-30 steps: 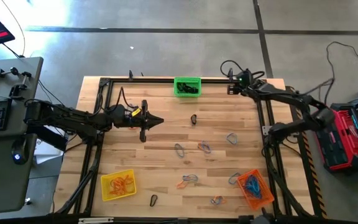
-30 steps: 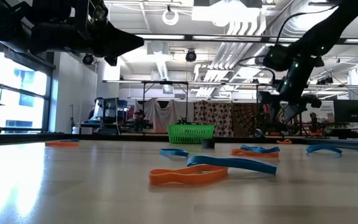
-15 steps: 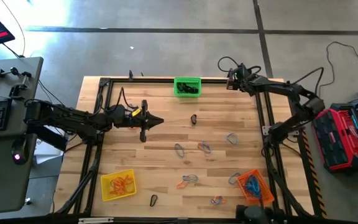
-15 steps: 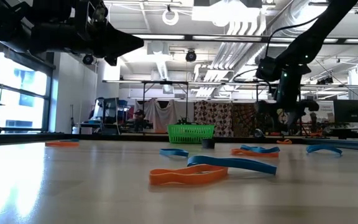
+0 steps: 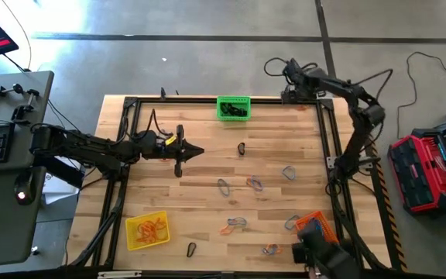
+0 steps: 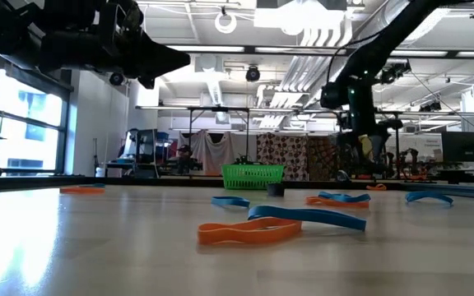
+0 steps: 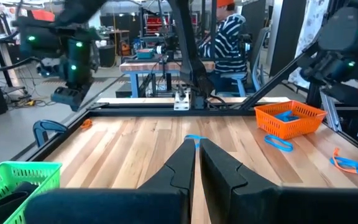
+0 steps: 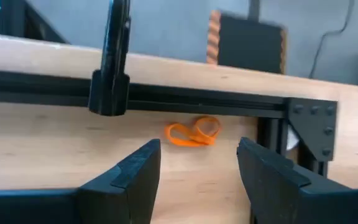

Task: Sort rubber bands into baskets
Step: Put the orange rubber band into the yellow bin

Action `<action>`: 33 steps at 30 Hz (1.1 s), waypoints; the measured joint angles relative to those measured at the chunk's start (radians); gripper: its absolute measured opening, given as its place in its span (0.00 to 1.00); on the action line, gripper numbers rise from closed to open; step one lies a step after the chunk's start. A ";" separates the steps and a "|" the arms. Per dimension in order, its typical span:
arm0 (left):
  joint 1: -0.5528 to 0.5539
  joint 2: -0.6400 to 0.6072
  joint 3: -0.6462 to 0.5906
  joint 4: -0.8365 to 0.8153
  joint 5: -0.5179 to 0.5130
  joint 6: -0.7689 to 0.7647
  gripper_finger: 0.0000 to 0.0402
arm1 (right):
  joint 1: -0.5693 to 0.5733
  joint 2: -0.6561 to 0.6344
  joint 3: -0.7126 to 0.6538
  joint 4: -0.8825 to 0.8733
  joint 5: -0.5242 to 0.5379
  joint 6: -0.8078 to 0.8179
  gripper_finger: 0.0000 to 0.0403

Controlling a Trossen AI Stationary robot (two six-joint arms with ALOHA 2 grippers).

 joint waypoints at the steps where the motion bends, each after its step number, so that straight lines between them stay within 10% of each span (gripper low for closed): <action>1: 0.000 0.000 0.000 -0.002 0.000 0.000 0.04 | -0.011 0.029 0.035 -0.033 -0.022 -0.012 0.50; 16: 0.000 0.000 0.000 -0.024 0.000 -0.002 0.04 | -0.143 0.252 0.211 -0.201 -0.209 -0.110 0.48; 33: 0.000 0.000 0.000 -0.025 -0.004 -0.002 0.04 | -0.154 0.280 0.200 -0.213 -0.217 -0.113 0.23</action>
